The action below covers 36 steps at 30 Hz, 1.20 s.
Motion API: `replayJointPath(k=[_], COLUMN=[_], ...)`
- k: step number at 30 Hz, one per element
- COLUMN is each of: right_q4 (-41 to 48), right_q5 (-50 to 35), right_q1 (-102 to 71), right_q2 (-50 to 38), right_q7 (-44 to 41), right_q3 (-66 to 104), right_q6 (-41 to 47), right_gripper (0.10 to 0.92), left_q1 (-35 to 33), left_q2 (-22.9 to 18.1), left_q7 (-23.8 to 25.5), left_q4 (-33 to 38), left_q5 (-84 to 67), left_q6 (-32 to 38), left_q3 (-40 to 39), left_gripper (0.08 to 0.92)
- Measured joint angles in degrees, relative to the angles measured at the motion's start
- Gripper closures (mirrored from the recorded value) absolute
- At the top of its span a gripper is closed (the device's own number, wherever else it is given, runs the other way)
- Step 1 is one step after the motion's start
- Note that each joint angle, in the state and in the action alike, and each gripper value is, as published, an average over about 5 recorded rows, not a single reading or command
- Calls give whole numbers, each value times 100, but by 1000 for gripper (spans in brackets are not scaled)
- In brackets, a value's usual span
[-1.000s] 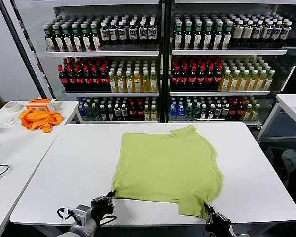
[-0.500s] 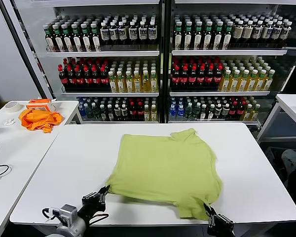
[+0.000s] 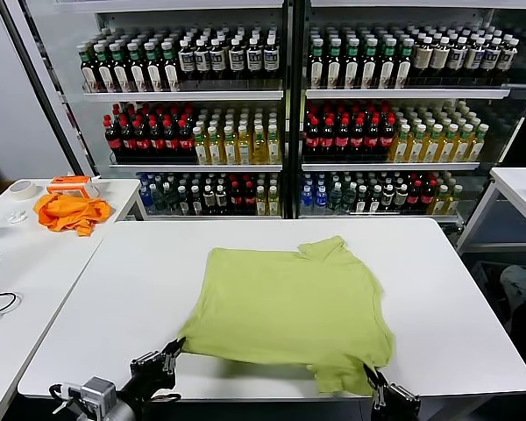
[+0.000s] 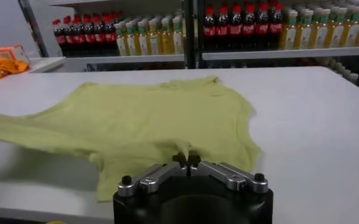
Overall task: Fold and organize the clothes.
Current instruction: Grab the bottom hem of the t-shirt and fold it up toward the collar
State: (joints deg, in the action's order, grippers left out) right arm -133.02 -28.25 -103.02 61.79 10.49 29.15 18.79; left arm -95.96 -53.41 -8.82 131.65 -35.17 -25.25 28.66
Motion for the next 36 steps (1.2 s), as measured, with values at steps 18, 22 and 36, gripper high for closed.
replayJointPath(k=[18,22,36], right_q4=[1028,1220,1693], right_q5=[-160,-192,-214], right_q1=[1514,1703,2121], right_q2=[126,179,343], right_q7=[49,68,35], right_q3=[-390,-438,-592], right_q6=[529,594,655], right_gripper=[920,920,912], left_q1=[1892,2203,3104], left_q2=[-204,-255,-400], left_q7=[469,540,808], left_q4=[-1619,-1939,-3000], left_q5=[-319,-344,-338], left_q6=[109,122,141], left_q3=[-810,-990,-1472], left_gripper=[918,918,918])
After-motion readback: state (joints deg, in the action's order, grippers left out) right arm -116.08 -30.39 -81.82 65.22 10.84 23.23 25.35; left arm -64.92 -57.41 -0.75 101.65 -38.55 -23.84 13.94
